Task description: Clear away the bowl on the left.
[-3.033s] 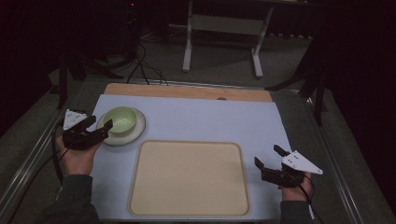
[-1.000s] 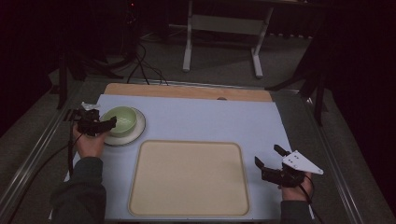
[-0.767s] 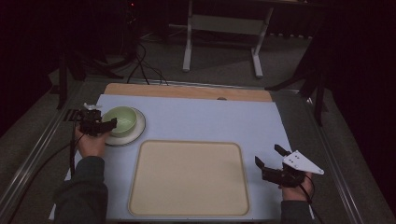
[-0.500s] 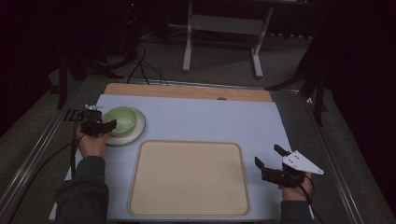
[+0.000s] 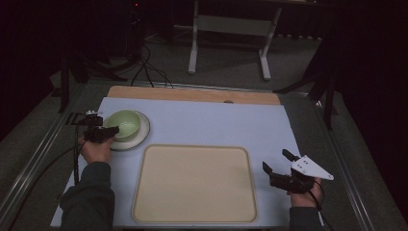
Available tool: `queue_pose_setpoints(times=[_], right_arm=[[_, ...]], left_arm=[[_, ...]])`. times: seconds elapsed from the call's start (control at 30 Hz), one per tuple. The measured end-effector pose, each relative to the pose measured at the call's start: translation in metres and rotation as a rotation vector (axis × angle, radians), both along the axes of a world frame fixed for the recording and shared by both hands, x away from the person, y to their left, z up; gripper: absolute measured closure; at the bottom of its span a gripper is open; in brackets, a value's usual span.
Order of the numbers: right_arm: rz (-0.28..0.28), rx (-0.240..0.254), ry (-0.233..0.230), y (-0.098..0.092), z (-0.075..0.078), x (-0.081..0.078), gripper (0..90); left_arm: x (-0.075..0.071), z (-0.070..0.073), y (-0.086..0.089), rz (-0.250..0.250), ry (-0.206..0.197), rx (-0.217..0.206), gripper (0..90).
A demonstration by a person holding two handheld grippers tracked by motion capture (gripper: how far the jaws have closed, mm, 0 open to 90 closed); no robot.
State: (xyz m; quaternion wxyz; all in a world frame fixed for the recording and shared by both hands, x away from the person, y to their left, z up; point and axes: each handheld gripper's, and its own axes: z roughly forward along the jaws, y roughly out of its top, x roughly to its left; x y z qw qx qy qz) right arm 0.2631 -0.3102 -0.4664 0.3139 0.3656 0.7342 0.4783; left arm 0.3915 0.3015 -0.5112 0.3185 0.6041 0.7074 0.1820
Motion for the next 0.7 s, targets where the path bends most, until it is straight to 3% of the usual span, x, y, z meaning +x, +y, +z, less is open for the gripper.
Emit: queue_pose_setpoints(times=[0.13,0.33,0.43,0.57,0.7], right_arm=[[0.001,-0.001,-0.001,0.0,0.0,0.0,14.3],[0.004,-0.001,0.0,0.0,0.0,0.0,14.3],[0.004,-0.003,0.0,0.0,0.0,0.0,14.3],[0.004,-0.003,0.002,0.0,0.0,0.0,14.3],[0.001,0.0,0.001,-0.001,0.0,0.0,14.3]], left_arm=[[0.002,-0.001,0.005,0.004,0.027,-0.078,62.4],[0.001,-0.001,0.011,0.011,0.052,-0.176,73.0],[0.001,-0.001,0.012,0.021,0.059,-0.201,79.0],[0.0,-0.002,0.015,-0.006,0.087,-0.248,81.5],[-0.004,-0.004,0.02,0.024,0.074,-0.297,81.6]])
